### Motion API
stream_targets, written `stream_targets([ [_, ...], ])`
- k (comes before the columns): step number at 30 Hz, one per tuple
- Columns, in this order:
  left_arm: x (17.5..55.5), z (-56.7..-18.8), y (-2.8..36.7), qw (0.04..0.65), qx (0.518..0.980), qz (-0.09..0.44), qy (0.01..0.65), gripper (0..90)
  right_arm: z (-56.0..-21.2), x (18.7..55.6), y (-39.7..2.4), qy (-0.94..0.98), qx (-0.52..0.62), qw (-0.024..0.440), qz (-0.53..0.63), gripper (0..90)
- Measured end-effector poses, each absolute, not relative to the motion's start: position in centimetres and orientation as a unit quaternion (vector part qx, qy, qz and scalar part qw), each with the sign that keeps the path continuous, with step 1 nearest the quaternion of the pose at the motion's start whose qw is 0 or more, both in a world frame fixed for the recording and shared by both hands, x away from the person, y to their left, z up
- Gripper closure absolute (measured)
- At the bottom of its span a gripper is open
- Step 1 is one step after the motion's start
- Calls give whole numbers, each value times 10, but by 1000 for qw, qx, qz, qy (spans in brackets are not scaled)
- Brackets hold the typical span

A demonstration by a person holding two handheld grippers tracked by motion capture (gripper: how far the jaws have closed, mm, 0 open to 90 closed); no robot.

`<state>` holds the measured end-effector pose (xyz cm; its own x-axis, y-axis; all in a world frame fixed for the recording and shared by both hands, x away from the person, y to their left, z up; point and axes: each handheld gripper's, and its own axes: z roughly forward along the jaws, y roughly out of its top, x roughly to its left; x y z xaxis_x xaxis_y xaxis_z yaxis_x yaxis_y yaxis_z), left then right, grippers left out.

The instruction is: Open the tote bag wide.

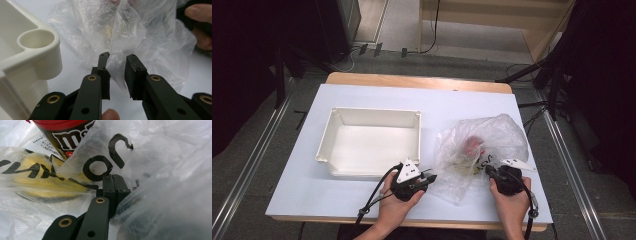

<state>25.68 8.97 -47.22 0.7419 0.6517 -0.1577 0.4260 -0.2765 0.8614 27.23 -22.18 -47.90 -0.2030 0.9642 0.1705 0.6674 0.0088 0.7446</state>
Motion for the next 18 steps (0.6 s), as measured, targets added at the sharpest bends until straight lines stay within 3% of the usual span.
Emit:
stream_targets([
  [1,257,-472,90,495,791,114,341,755,-477,269,-222,677,599,212,372,680],
  [2,257,-472,90,495,791,114,341,755,-477,269,-222,677,599,212,372,680],
  [3,258,-473,90,496,790,111,343,756,-471,262,-223,671,589,223,391,602],
  [7,258,-473,90,497,789,108,345,759,-461,253,-223,661,576,243,414,552],
  [8,259,-473,91,497,788,107,347,758,-453,245,-219,657,562,274,421,513],
  [9,259,-473,91,497,788,107,347,758,-453,245,-219,657,562,274,421,513],
  [10,259,-473,91,497,787,107,349,759,-444,238,-215,659,540,314,419,502],
  [12,259,-473,91,497,787,107,349,760,-437,232,-214,656,525,333,428,503],
  [18,258,-473,90,496,788,112,347,756,-425,228,-219,634,506,346,471,509],
])
